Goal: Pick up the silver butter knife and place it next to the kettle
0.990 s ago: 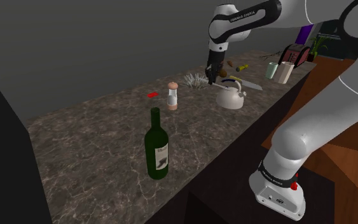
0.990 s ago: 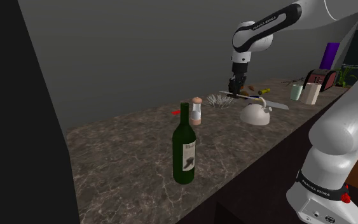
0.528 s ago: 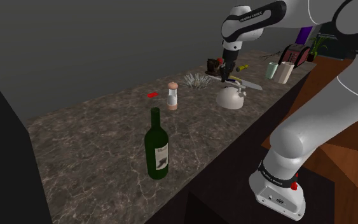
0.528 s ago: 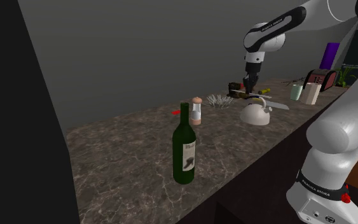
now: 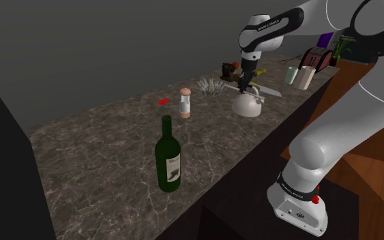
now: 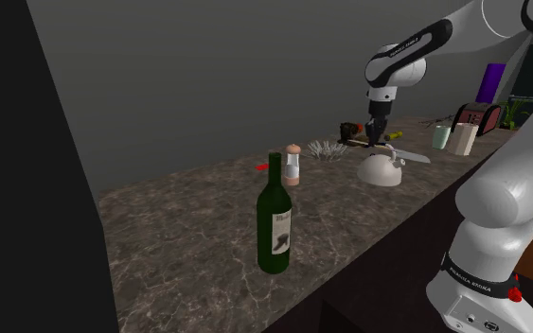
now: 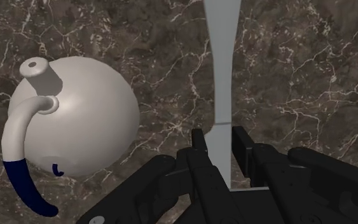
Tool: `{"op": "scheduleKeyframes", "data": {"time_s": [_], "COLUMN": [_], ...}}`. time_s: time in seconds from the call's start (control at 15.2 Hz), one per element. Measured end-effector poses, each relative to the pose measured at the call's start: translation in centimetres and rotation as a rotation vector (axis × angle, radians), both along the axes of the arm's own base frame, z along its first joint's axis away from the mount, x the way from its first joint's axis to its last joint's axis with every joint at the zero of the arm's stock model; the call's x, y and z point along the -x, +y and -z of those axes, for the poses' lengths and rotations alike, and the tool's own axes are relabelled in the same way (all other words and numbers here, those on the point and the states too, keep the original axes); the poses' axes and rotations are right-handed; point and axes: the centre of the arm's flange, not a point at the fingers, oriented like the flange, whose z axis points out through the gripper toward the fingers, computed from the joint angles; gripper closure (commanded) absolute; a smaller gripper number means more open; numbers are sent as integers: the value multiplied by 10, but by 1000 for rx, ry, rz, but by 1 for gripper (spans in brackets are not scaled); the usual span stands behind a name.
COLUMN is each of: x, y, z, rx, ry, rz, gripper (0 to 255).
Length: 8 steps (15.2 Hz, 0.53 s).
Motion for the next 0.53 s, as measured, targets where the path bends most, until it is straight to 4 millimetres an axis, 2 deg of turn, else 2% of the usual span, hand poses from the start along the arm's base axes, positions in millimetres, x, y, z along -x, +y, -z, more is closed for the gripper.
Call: {"op": "scheduleKeyframes", "data": {"time_s": [0.53], "x": [0], "y": [0], "z": [41], "rx": [0], "ry": [0], "rz": [0], "gripper": [255]}}
